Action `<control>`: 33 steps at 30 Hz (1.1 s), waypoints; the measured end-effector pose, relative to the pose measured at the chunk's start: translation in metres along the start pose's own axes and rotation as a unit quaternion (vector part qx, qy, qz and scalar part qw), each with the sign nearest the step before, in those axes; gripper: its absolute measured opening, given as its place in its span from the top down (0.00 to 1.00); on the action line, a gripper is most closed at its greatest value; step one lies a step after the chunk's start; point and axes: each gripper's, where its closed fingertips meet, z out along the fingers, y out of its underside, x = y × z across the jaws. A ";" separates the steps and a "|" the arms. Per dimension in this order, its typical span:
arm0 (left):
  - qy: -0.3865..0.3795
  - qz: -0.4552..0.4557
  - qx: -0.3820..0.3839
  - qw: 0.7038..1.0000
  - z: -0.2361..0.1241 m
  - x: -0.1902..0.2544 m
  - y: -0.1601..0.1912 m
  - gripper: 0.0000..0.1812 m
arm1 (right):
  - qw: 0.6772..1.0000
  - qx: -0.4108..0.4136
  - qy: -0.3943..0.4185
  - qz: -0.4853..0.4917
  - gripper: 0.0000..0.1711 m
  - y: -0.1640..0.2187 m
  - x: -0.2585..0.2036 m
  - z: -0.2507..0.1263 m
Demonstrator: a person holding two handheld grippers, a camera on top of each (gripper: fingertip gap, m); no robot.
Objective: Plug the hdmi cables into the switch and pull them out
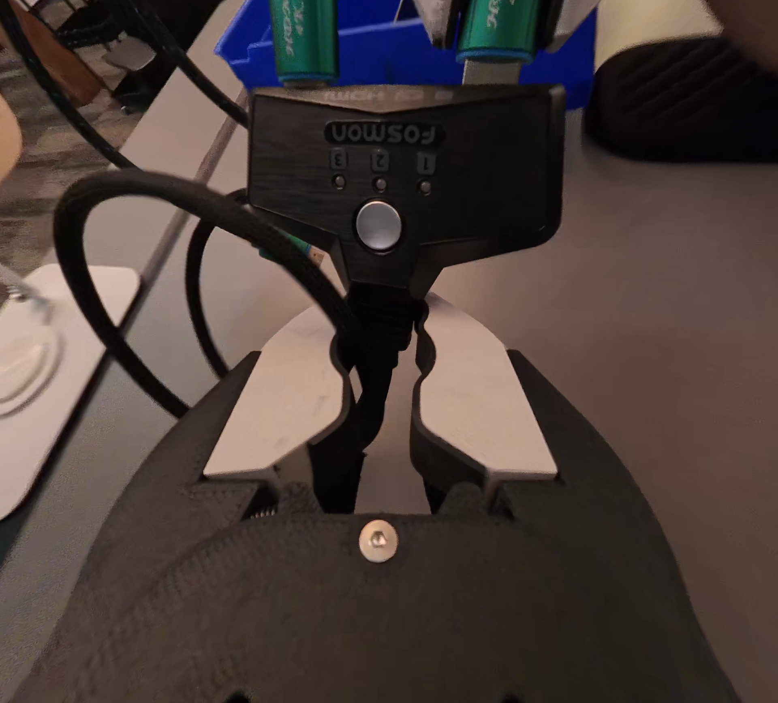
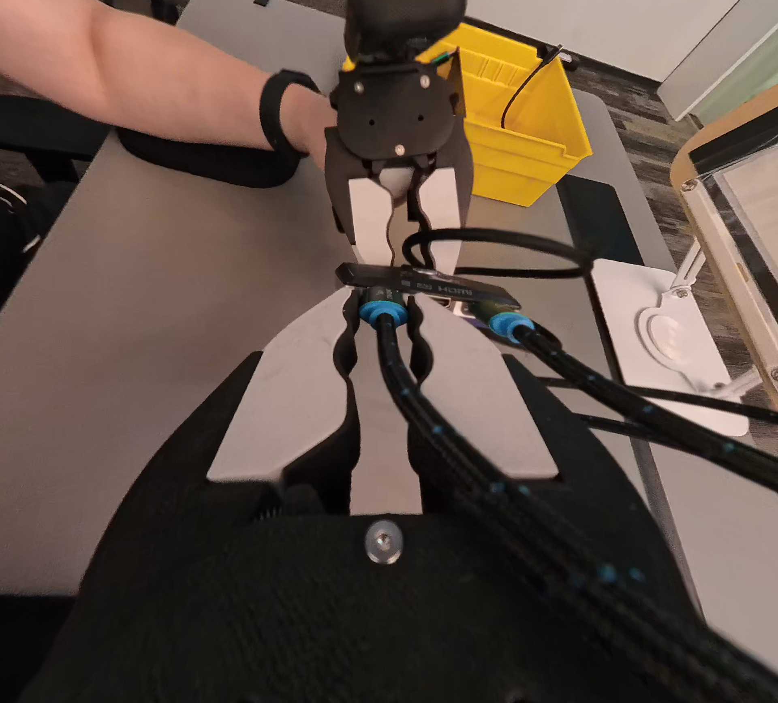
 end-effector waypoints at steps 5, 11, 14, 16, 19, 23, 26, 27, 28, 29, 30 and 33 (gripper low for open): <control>0.027 -0.042 0.059 0.997 0.022 0.015 -0.004 0.87 | 0.998 -0.057 -0.006 0.003 0.87 0.010 -0.008 -0.005; 0.047 -0.069 0.109 0.991 0.030 0.022 -0.005 0.87 | 0.996 -0.089 -0.006 0.012 0.87 0.011 -0.011 -0.003; 0.074 -0.089 0.141 0.983 0.032 0.027 -0.008 0.86 | 0.995 -0.093 -0.008 0.021 0.87 0.008 -0.012 -0.001; 0.087 -0.097 0.151 0.980 0.035 0.031 -0.007 0.86 | 0.994 -0.108 -0.009 0.017 0.87 0.010 -0.015 0.000; 0.095 -0.104 0.153 0.978 0.039 0.034 -0.005 0.86 | 0.993 -0.119 -0.011 0.016 0.87 0.011 -0.016 0.003; 0.101 -0.119 0.155 0.976 0.040 0.032 -0.006 0.83 | 0.993 -0.119 -0.011 0.014 0.87 0.010 -0.016 0.005; 0.112 -0.129 0.160 0.972 0.041 0.033 -0.009 0.71 | 0.992 -0.127 -0.012 0.008 0.87 0.012 -0.017 0.007; 0.121 -0.134 0.161 0.970 0.043 0.035 -0.011 0.71 | 0.991 -0.137 -0.013 0.006 0.87 0.015 -0.018 0.011; 0.126 -0.133 0.146 0.972 0.046 0.038 -0.008 0.73 | 0.989 -0.146 -0.013 0.007 0.87 0.017 -0.017 0.014; 0.121 -0.127 0.124 0.977 0.051 0.039 -0.004 0.74 | 0.988 -0.155 -0.016 0.008 0.87 0.021 -0.018 0.015; 0.116 -0.118 0.110 0.980 0.054 0.039 -0.001 0.74 | 0.987 -0.159 -0.020 0.007 0.87 0.023 -0.019 0.015; 0.111 -0.114 0.105 0.982 0.054 0.037 0.000 0.75 | 0.988 -0.153 -0.020 0.006 0.88 0.024 -0.017 0.014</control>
